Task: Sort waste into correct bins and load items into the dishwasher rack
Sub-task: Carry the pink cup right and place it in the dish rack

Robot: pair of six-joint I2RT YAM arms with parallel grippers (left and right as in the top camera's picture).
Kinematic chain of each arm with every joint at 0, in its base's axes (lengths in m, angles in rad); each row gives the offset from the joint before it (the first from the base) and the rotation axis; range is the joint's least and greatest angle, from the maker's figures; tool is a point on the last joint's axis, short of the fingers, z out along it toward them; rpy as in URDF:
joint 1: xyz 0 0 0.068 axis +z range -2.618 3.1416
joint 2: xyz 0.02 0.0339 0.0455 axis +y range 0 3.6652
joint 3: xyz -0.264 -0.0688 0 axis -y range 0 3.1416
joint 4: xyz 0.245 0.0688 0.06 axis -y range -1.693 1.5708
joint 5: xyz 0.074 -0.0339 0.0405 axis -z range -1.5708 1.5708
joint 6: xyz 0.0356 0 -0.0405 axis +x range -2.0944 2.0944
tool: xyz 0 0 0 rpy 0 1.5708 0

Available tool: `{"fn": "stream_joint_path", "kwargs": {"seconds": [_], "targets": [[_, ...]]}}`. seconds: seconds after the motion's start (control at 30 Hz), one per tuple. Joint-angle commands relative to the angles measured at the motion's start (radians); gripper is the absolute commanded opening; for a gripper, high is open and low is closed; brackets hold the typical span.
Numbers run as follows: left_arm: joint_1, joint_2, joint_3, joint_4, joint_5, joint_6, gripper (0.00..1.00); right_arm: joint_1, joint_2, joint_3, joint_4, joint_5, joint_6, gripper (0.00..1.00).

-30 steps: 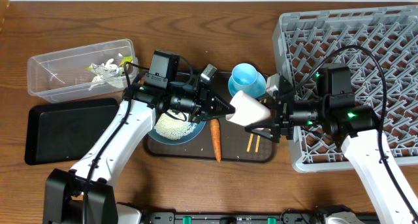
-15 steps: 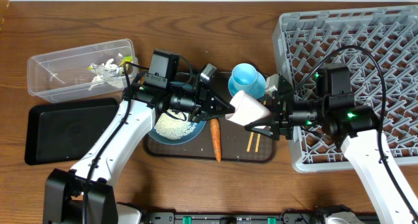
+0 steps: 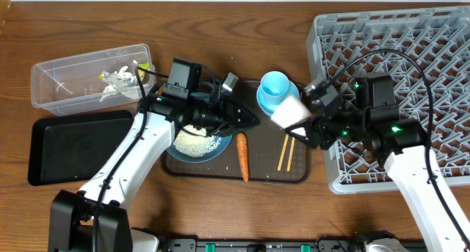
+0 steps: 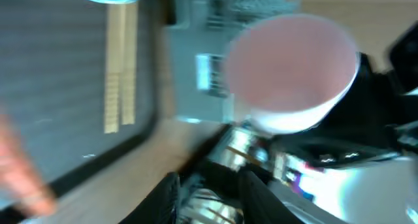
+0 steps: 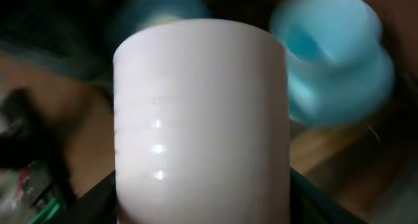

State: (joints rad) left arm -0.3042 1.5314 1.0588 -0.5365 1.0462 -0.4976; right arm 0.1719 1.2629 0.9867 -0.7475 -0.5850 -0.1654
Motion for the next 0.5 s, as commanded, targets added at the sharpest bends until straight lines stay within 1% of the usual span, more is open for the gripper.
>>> {"fn": "stream_joint_path", "kwargs": {"seconds": [0.0,0.07,0.23,0.3,0.37,0.47], "targets": [[0.0,-0.02,0.019,-0.058,-0.224,0.107,0.31,-0.058,-0.035,0.084,-0.077,0.243,0.179,0.28],[0.0,-0.034,0.019,-0.101,-0.28,0.134,0.31,-0.108,-0.034,0.14,-0.167,0.283,0.216,0.27],[0.0,-0.087,0.019,-0.148,-0.375,0.15,0.31,-0.266,-0.034,0.266,-0.344,0.311,0.226,0.27],[0.0,-0.114,0.019,-0.151,-0.394,0.15,0.31,-0.332,-0.034,0.301,-0.39,0.344,0.241,0.29],[0.0,-0.142,0.019,-0.155,-0.417,0.151,0.31,-0.408,-0.033,0.325,-0.426,0.376,0.244,0.29],[0.0,-0.172,0.019,-0.16,-0.438,0.154,0.31,-0.517,-0.028,0.328,-0.447,0.432,0.266,0.3]]}}
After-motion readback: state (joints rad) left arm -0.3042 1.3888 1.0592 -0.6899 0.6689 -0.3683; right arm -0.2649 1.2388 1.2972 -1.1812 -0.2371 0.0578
